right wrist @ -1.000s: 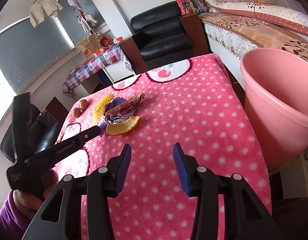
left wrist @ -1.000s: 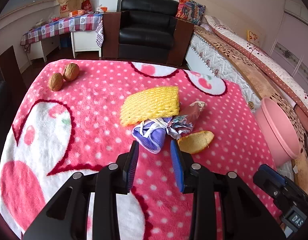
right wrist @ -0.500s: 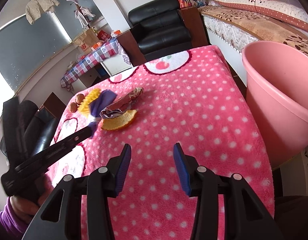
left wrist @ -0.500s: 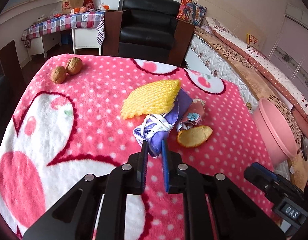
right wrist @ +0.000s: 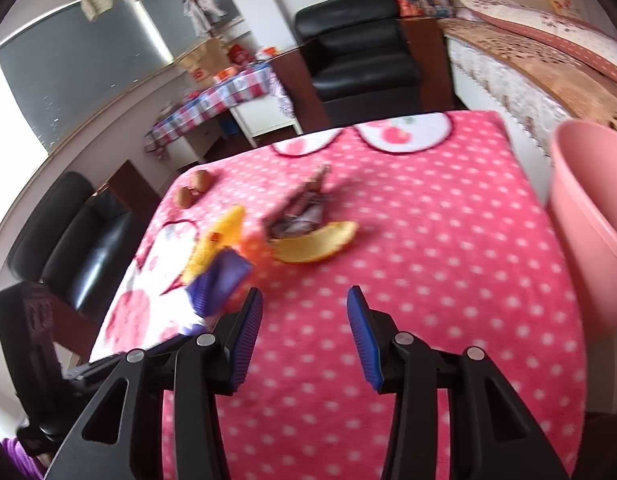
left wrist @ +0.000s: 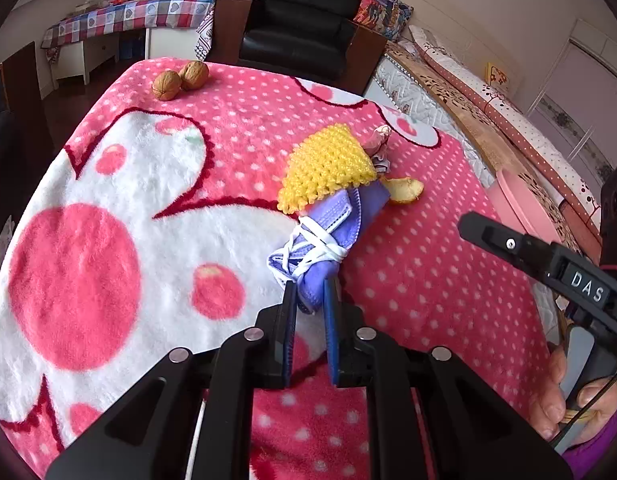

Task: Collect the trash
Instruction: 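Grasp the purple cloth with the left tool while the right tool grasps the yellow foam net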

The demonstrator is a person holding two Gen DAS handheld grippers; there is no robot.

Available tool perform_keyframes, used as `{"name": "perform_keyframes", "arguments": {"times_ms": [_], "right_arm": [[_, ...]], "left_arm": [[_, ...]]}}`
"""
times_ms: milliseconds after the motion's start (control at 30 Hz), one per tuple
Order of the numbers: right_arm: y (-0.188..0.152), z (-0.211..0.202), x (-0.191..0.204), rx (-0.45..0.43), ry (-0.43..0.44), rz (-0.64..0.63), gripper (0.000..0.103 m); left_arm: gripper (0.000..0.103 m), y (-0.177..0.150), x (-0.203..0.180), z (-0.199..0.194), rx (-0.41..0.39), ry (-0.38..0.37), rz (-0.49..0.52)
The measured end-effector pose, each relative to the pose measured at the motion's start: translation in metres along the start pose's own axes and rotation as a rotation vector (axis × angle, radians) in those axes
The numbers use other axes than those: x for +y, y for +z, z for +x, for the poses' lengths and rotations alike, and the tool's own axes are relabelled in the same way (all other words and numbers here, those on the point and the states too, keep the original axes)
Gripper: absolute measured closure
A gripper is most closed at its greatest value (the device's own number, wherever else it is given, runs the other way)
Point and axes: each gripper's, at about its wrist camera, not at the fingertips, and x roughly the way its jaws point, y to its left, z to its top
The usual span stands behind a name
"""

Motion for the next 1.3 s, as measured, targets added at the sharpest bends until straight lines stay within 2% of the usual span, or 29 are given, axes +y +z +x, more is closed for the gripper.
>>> {"name": "perform_keyframes", "arguments": {"times_ms": [167, 400, 633, 767, 867, 933, 1033, 1300], "right_arm": [[0.012, 0.013, 0.043, 0.027, 0.064, -0.067, 0.059], [0.032, 0.044, 0.074, 0.089, 0.068, -0.098, 0.059], [0.042, 0.074, 0.092, 0.151, -0.024, -0.192, 0.058], [0.049, 0.084, 0.096, 0.188, -0.016, -0.209, 0.058], [0.051, 0.093, 0.102, 0.226, -0.044, -0.263, 0.064], [0.05, 0.094, 0.107, 0.223, -0.064, -0.308, 0.078], [0.052, 0.087, 0.105, 0.194, -0.037, -0.309, 0.095], [0.066, 0.039, 0.093, 0.046, 0.001, -0.23, 0.095]], "left_arm": [[0.09, -0.009, 0.0, -0.001, -0.019, -0.011, 0.025], [0.09, -0.013, 0.008, -0.001, -0.033, -0.053, -0.005], [0.09, -0.013, 0.01, 0.0, -0.034, -0.07, -0.007], [0.09, -0.014, 0.012, -0.001, -0.034, -0.081, -0.017], [0.09, -0.014, 0.012, -0.001, -0.035, -0.084, -0.022], [0.09, -0.014, 0.014, -0.001, -0.035, -0.089, -0.027], [0.09, -0.015, 0.014, -0.002, -0.034, -0.093, -0.03], [0.09, -0.014, 0.014, -0.002, -0.033, -0.091, -0.033]]}}
